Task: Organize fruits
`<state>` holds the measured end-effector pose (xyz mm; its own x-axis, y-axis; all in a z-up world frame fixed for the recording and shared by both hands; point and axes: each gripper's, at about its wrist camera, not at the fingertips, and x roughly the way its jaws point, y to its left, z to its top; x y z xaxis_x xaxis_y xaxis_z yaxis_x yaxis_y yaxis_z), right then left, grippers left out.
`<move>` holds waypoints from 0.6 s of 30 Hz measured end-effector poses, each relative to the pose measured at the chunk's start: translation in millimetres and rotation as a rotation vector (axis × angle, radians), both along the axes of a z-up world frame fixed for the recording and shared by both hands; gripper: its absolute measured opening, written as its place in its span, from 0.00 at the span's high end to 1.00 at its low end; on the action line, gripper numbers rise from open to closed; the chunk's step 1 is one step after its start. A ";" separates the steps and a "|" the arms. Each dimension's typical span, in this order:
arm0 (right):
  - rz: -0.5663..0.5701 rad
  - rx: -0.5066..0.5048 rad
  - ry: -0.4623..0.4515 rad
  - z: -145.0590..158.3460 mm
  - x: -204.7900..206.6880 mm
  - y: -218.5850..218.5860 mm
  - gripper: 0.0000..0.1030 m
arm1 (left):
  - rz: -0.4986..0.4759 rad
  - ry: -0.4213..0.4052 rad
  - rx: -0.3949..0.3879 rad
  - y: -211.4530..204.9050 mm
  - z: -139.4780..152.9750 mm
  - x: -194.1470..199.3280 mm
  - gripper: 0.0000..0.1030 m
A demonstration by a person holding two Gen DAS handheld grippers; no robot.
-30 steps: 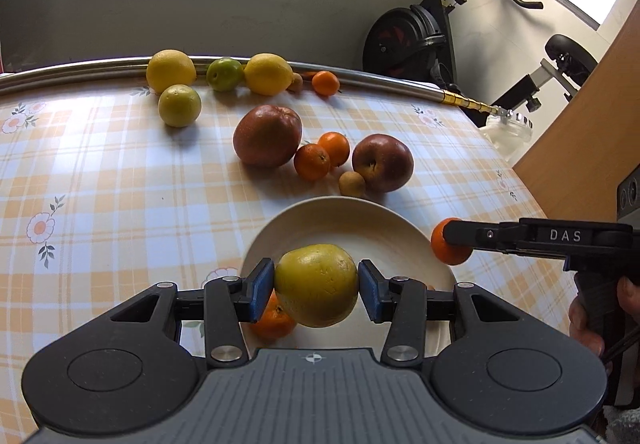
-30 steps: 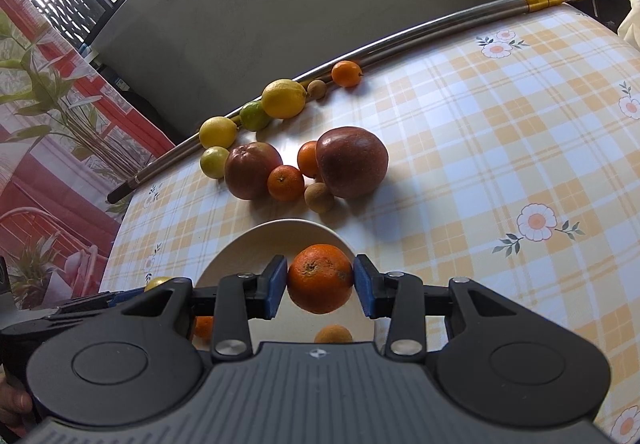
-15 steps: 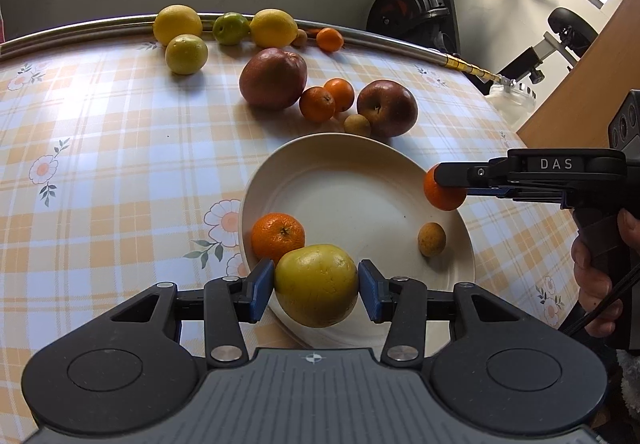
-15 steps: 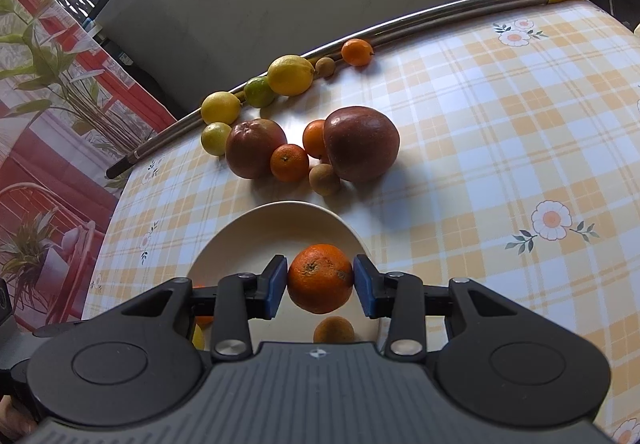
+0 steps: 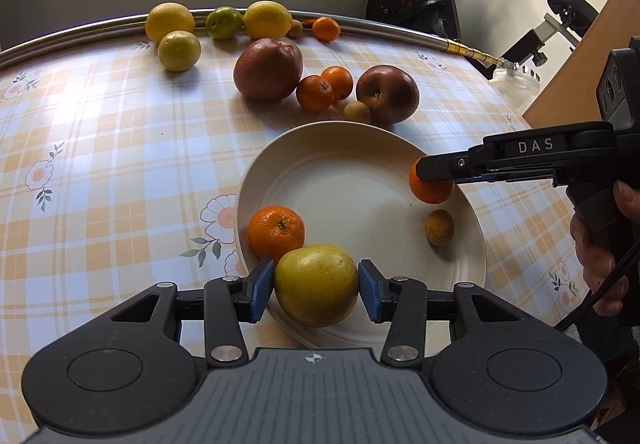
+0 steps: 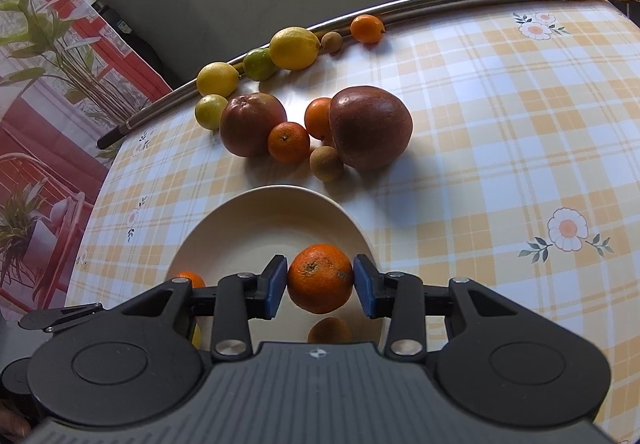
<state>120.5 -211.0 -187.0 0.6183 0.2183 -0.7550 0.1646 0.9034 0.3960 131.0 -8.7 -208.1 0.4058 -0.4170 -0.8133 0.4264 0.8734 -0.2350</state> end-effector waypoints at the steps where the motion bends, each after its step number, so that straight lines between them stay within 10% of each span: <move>1: 0.000 0.001 0.003 -0.7 0.2 -0.4 0.62 | -0.005 -0.001 0.006 -1.3 -0.6 0.1 0.53; 18: -0.010 0.018 0.028 -6.0 1.2 -3.1 0.60 | 0.010 0.033 -0.022 1.5 -3.6 4.5 0.52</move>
<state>121.8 -214.1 -193.0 0.5995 0.2262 -0.7677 0.1847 0.8942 0.4077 135.5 -7.2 -211.7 0.3831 -0.4309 -0.8170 0.4093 0.8722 -0.2680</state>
